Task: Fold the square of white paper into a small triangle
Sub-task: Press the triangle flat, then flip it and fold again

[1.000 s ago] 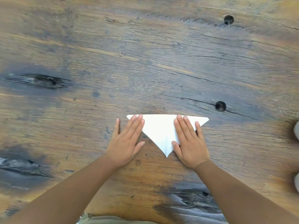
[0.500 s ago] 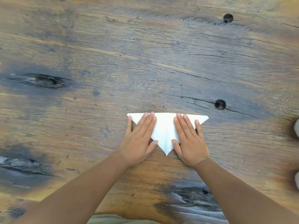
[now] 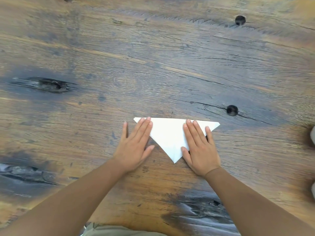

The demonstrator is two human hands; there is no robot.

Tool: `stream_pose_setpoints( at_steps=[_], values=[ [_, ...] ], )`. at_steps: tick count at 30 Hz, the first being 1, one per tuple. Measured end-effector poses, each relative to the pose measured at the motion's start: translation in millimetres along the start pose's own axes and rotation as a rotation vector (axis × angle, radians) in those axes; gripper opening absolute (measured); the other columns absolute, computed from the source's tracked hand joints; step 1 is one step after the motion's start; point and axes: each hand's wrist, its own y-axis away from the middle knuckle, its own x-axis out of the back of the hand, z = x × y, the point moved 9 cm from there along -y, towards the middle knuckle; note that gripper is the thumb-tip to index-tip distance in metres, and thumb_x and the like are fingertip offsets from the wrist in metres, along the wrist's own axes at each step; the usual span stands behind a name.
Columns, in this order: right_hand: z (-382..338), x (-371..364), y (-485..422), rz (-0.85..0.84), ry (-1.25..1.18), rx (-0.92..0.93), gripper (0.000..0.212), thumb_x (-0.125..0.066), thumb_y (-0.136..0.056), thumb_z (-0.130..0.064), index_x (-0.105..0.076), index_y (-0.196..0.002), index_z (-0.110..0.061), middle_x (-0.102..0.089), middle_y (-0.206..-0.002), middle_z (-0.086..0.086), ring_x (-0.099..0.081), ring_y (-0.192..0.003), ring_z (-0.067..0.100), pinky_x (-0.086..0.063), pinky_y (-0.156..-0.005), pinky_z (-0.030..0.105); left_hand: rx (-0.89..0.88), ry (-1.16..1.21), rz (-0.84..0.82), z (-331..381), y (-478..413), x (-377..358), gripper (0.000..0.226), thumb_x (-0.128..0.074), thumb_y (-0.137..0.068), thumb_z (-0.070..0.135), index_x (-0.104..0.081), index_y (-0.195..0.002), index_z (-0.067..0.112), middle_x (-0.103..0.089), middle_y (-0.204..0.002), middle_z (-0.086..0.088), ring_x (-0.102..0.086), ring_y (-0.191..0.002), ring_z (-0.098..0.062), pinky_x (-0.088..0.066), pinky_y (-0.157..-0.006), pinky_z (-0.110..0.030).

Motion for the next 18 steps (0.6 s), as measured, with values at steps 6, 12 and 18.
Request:
stream_pose_setpoints(
  at_steps=[6, 12, 18],
  values=[
    [1, -2, -1, -0.049, -0.001, -0.011, 0.071, -0.026, -0.101, -0.046, -0.004, -0.16, -0.013, -0.005, -0.169, 0.004, -0.002, -0.156, 0.021, -0.008, -0.125, 0.052, 0.09, 0.061, 0.0, -38, 25, 8, 0.071, -0.017, -0.101, 0.053, -0.005, -0.159, 0.015, 0.0, -0.168, 0.002, 0.001, -0.154, -0.013, -0.003, -0.12, -0.064],
    [-3, 10, 0, -0.15, -0.059, -0.055, 0.07, -0.022, -0.101, -0.048, 0.0, -0.16, -0.015, 0.001, -0.169, 0.001, 0.005, -0.156, 0.018, -0.007, -0.125, 0.051, 0.162, 0.078, -0.027, -28, 12, 18, 0.075, -0.009, -0.097, 0.058, -0.003, -0.159, 0.017, 0.002, -0.168, 0.003, 0.008, -0.154, -0.017, 0.003, -0.119, -0.061],
    [-17, 40, 10, -0.149, -0.116, -0.271, 0.074, -0.045, -0.096, -0.045, -0.026, -0.156, -0.008, -0.029, -0.163, 0.008, -0.031, -0.149, 0.024, -0.032, -0.113, 0.056, 0.144, 0.137, 0.026, -11, -30, 41, 0.074, -0.034, -0.099, 0.053, -0.015, -0.158, 0.014, -0.006, -0.168, -0.003, -0.002, -0.154, -0.023, -0.006, -0.119, -0.065]
  ],
)
